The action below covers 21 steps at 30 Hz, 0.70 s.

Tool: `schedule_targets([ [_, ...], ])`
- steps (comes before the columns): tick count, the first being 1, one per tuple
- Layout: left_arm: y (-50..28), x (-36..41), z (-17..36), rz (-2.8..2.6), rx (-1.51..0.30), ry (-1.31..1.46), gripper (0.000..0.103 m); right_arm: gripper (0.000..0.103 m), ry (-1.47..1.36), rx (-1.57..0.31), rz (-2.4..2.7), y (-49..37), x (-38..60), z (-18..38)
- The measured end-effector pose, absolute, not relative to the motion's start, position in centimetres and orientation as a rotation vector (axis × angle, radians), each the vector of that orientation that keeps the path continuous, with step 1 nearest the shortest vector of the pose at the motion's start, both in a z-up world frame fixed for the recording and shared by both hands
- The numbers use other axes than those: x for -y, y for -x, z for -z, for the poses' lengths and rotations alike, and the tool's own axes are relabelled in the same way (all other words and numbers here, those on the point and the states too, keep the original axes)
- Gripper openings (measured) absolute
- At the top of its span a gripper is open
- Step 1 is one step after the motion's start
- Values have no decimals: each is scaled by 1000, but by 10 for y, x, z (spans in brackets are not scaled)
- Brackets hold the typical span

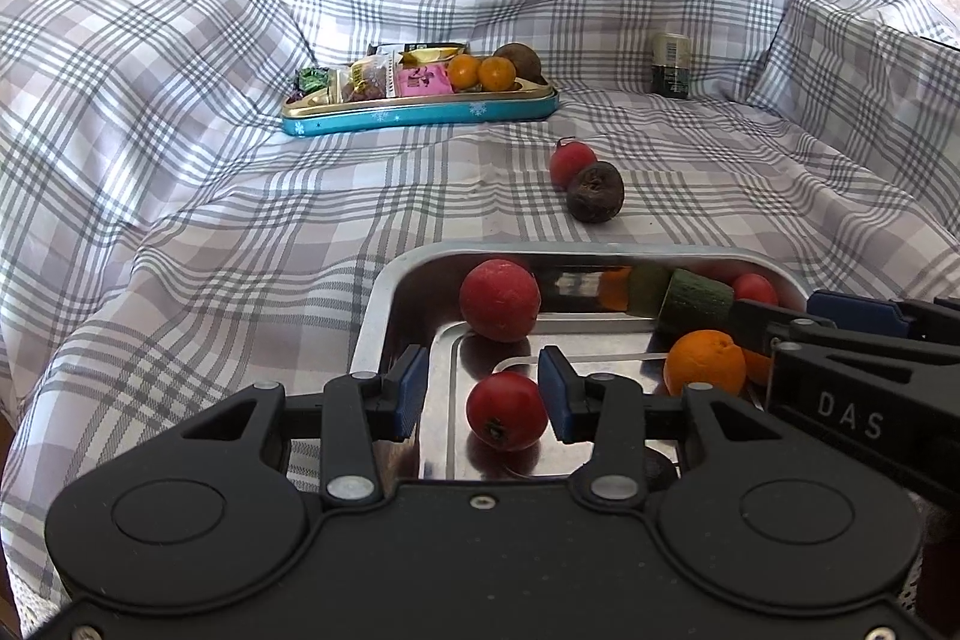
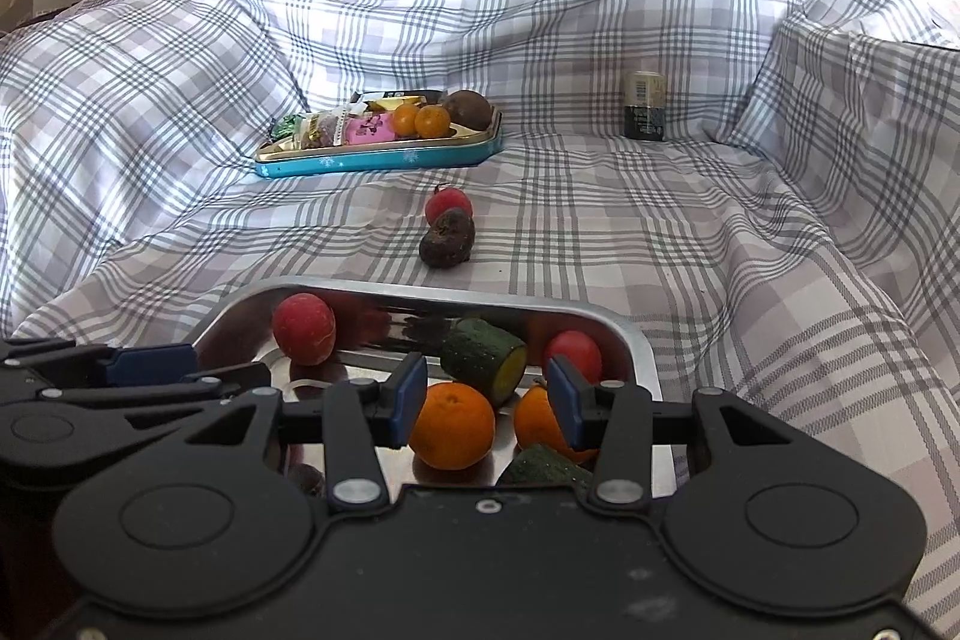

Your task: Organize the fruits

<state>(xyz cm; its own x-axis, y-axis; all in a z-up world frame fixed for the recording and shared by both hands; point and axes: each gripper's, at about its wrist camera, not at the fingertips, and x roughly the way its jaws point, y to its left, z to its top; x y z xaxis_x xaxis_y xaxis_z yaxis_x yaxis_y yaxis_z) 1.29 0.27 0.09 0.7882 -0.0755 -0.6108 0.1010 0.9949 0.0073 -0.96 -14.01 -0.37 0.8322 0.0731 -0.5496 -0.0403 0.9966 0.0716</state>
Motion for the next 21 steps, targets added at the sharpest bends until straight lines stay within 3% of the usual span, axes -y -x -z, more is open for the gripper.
schedule_targets([
  [21, -14, -2, 0, 92, -662, -37, 50, 46, -79, -601, -32, 4, 141, 8],
])
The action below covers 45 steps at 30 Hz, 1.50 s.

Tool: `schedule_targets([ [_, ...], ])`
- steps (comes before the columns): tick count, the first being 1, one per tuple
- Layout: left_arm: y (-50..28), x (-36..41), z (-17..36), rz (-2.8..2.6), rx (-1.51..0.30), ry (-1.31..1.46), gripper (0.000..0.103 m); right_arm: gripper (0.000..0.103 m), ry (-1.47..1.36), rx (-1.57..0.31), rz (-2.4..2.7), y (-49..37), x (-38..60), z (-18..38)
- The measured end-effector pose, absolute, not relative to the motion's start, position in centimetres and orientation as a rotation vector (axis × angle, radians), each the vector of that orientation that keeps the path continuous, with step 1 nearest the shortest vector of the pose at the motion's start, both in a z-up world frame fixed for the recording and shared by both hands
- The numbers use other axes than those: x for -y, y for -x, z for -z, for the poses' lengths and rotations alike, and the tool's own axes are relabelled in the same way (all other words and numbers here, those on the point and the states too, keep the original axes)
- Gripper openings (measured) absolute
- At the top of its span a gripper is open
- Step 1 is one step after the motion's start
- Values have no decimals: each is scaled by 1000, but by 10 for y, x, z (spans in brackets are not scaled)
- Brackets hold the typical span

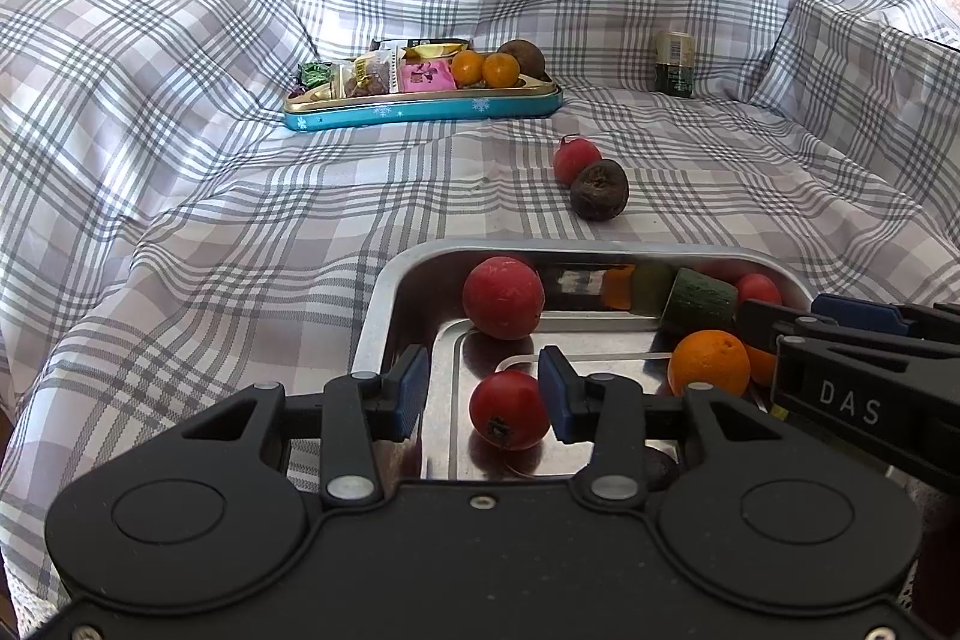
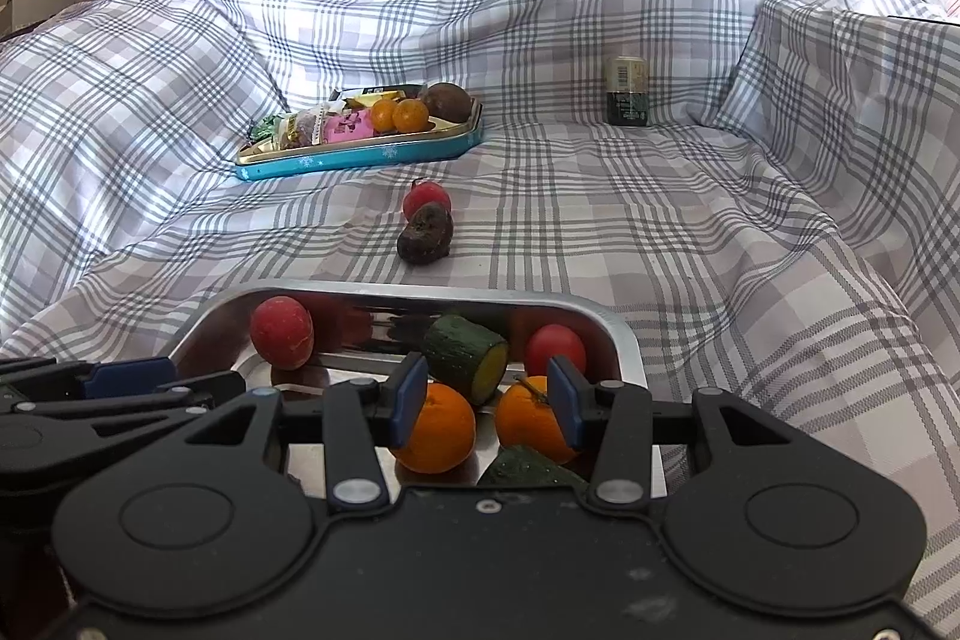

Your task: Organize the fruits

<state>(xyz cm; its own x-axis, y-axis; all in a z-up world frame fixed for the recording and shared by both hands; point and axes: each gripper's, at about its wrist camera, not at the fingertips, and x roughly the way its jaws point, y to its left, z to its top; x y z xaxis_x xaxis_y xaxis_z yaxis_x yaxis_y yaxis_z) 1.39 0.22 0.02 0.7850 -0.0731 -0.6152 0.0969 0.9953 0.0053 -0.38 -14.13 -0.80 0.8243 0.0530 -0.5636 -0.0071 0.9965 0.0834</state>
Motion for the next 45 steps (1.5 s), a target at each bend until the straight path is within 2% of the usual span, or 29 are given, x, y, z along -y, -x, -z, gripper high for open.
schedule_targets([
  [30, -11, -1, -1, 75, -642, -54, 50, 46, -71, -579, -34, 5, 139, 8],
  [45, -10, -3, -9, 27, -617, -56, 50, 46, -96, -631, -52, 2, 146, 8],
])
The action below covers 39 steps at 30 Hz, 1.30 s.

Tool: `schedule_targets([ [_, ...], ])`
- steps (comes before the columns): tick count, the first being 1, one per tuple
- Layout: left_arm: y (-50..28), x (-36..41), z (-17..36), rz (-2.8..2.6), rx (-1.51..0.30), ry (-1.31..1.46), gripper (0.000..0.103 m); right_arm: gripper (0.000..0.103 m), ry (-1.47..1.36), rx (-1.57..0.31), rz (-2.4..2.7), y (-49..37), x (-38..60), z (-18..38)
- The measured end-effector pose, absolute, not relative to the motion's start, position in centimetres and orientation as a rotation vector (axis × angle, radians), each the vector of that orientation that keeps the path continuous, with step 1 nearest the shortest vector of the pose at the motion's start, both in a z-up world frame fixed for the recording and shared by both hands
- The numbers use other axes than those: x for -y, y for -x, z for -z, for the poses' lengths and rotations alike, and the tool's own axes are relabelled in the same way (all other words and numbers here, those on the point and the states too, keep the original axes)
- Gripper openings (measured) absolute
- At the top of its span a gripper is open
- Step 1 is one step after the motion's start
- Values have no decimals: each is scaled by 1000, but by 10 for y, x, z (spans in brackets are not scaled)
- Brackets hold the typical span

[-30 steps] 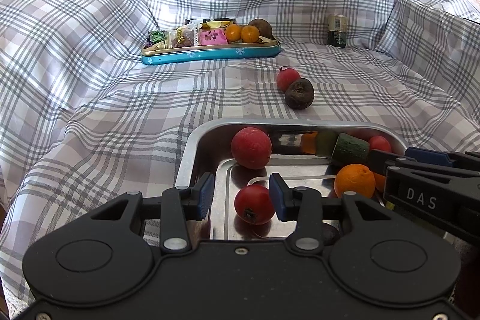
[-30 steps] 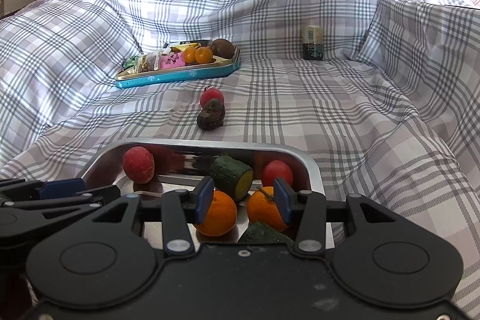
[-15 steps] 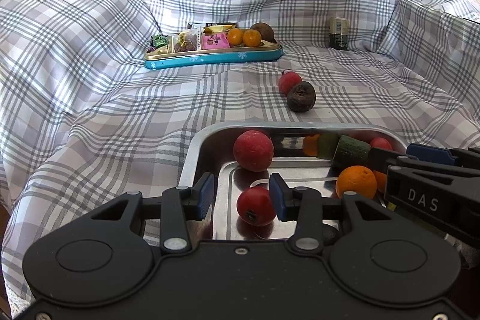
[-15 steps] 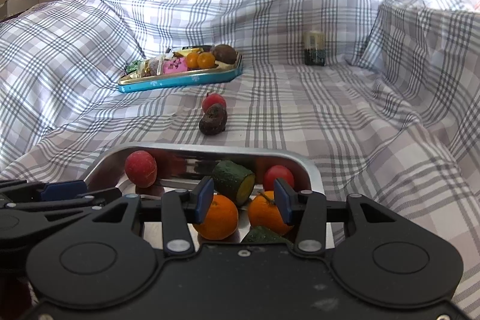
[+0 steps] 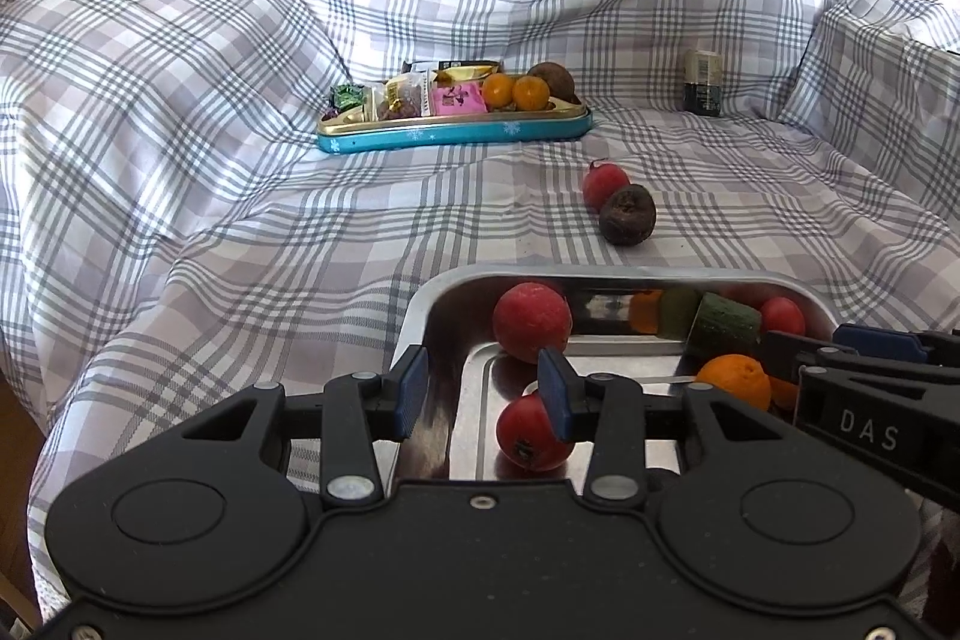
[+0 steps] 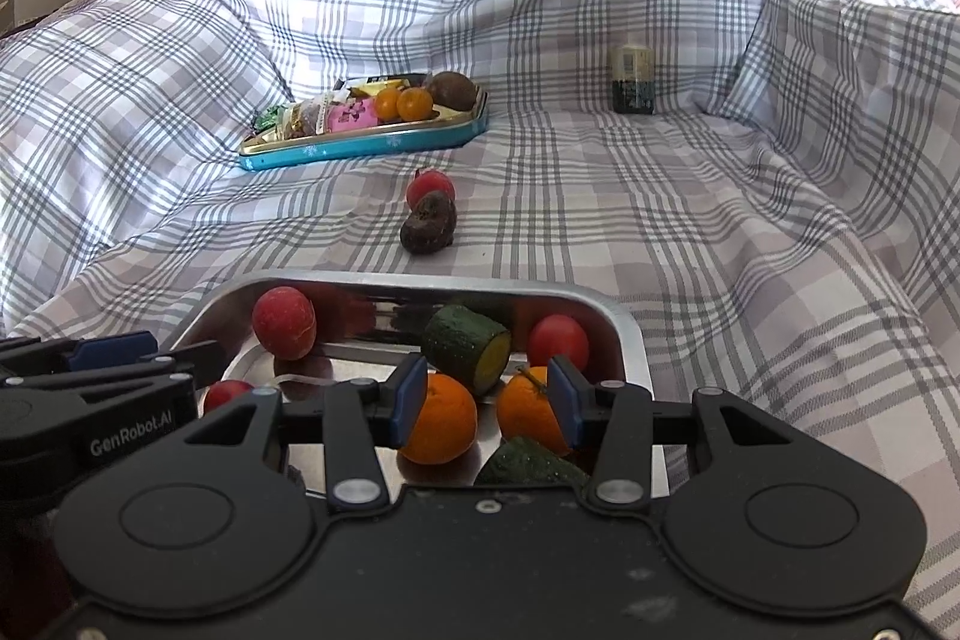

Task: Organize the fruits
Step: 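Move both tools from the tray toward the red apple and dark plum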

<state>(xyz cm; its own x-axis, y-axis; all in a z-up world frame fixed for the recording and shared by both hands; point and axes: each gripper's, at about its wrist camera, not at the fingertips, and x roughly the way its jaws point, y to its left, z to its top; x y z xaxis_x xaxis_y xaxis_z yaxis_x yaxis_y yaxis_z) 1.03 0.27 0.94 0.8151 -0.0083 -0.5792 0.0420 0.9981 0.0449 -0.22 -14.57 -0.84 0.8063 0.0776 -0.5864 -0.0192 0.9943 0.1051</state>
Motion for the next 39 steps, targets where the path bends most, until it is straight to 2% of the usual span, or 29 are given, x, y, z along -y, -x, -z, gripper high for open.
schedule_targets([
  [9, -13, 1, -16, 50, -623, -69, 50, 46, -148, -657, -42, 0, 149, 7],
  [20, -38, 15, -32, 59, -589, -135, 50, 46, -275, -783, -8, -23, 167, 11],
  [39, -115, 1, -28, -40, -684, -136, 50, 46, -148, -767, -91, -113, 149, -7],
])
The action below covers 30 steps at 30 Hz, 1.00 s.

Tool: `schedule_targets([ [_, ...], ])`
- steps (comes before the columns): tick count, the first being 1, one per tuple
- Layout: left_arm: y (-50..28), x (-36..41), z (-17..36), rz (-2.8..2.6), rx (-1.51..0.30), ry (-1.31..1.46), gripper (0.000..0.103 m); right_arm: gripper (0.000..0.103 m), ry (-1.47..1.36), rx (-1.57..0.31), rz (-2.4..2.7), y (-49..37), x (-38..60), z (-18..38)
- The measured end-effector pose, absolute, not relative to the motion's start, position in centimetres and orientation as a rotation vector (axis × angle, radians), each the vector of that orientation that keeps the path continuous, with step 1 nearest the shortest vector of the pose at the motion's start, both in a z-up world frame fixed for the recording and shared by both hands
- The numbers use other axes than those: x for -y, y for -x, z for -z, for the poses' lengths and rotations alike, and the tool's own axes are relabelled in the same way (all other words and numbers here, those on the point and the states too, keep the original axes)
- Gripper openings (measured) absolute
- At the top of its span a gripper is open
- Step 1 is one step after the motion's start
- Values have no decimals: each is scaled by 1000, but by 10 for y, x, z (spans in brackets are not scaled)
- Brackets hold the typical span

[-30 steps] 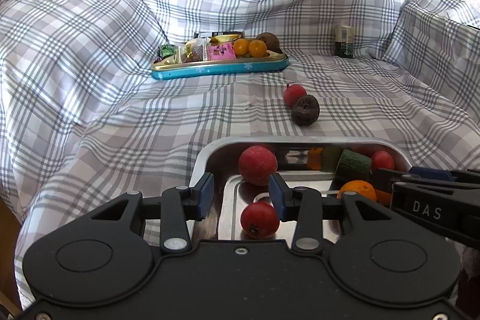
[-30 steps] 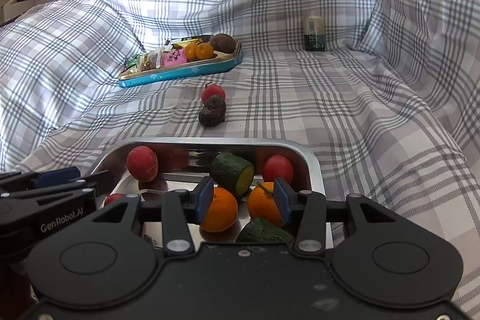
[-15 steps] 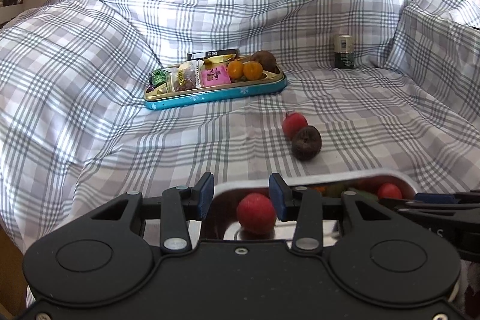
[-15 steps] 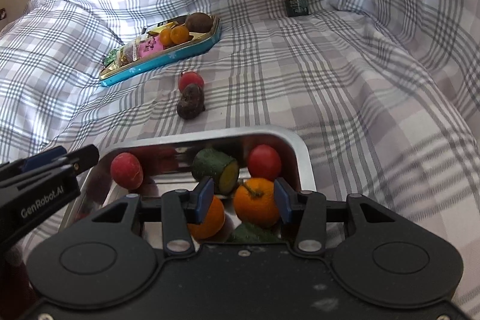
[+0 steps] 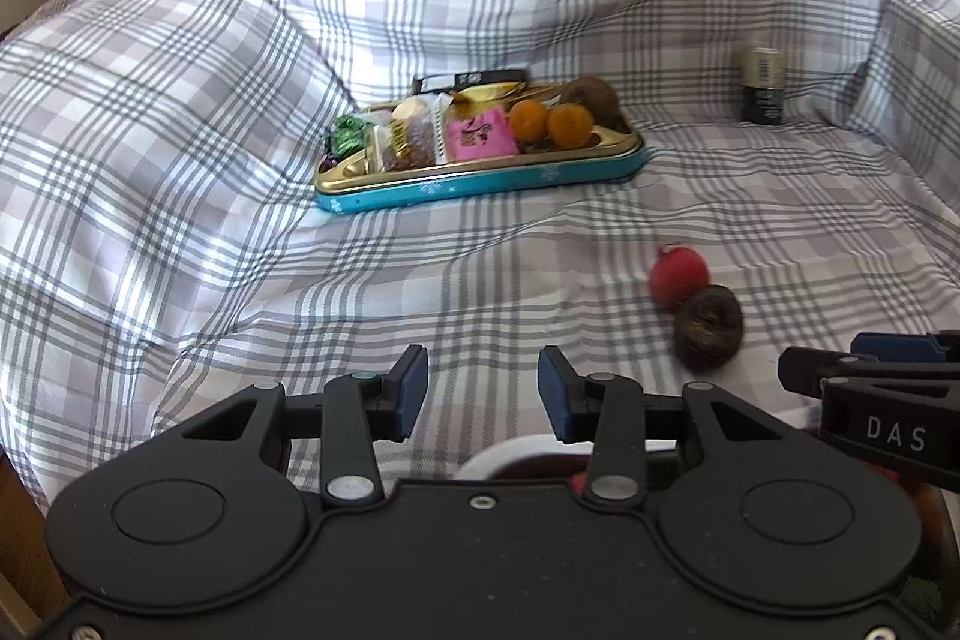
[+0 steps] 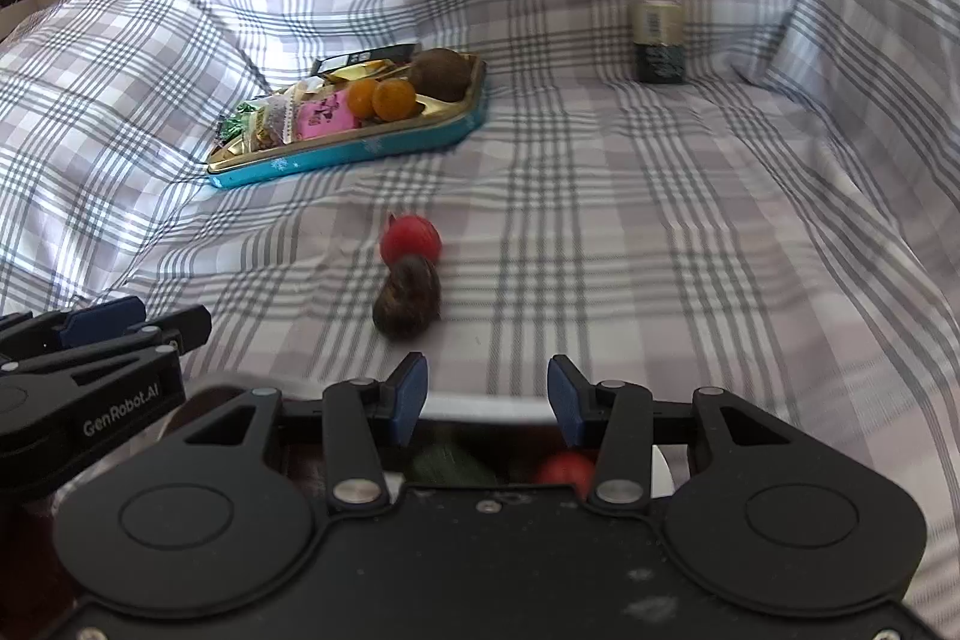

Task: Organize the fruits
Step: 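Move both tools from the tray toward the red apple and dark plum, then grasp the dark plum with the right tool while the left tool grasps the red apple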

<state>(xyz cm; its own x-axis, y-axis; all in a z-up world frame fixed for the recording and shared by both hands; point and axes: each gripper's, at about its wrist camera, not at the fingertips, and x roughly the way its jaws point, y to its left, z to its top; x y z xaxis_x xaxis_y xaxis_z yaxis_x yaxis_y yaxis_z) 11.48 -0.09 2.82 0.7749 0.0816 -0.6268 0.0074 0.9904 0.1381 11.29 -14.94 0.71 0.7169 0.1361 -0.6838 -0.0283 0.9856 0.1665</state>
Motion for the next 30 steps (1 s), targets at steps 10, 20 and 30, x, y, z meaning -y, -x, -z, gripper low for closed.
schedule_targets([
  [10, -134, -14, -23, -57, -725, -93, 50, 46, -73, -765, -169, -148, 122, 0],
  [20, -139, -15, -21, -68, -739, -102, 50, 45, -81, -818, -188, -172, 108, 17],
  [30, -145, 6, -27, -13, -737, -110, 50, 37, -123, -770, -134, -162, 134, 9],
])
